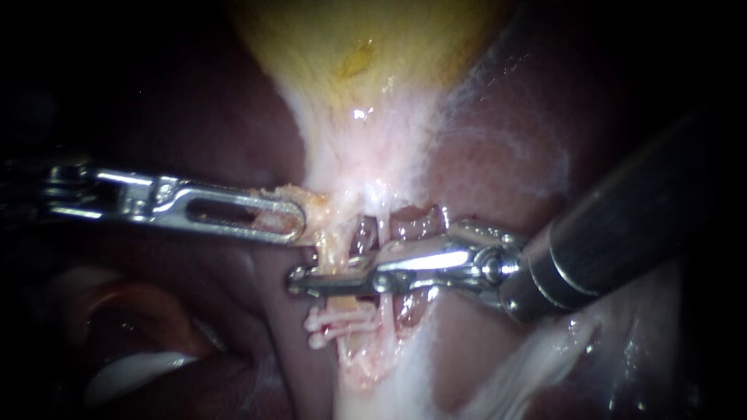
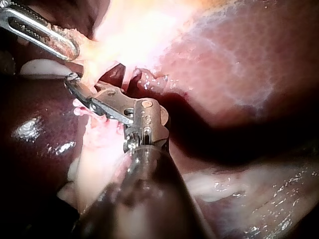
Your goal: Going back third clip left tube
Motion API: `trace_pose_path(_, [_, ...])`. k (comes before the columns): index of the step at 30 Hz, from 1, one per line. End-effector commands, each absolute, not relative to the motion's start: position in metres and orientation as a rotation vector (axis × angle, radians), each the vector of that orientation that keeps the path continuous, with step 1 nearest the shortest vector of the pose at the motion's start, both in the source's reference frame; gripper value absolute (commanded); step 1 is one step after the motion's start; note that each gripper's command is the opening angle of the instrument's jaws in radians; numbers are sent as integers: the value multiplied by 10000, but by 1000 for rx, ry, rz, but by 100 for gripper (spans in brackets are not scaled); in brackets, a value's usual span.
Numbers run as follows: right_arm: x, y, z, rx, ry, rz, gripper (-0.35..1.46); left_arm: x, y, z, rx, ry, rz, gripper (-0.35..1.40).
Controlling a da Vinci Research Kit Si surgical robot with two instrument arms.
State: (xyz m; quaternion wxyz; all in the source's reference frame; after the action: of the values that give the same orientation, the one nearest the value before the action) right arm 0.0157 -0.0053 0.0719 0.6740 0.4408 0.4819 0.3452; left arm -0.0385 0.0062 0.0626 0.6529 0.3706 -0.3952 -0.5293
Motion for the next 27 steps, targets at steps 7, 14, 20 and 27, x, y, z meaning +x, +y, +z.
trace_pose_path(7, [157, -56, 727, 876, 1146, 636, 18, -384, 62, 626, 841, -897, -1201, -35])
trace_pose_path(14, [159, -53, 731, 781, 1180, 568, 50, -382, 62, 626, 842, -897, -1200, -35])
trace_pose_path(20, [157, -54, 731, 753, 1191, 534, 50, -382, 62, 626, 842, -897, -1200, -35])
trace_pose_path(27, [131, -52, 726, 695, 1213, 470, 50, -381, 62, 626, 843, -897, -1199, -35])
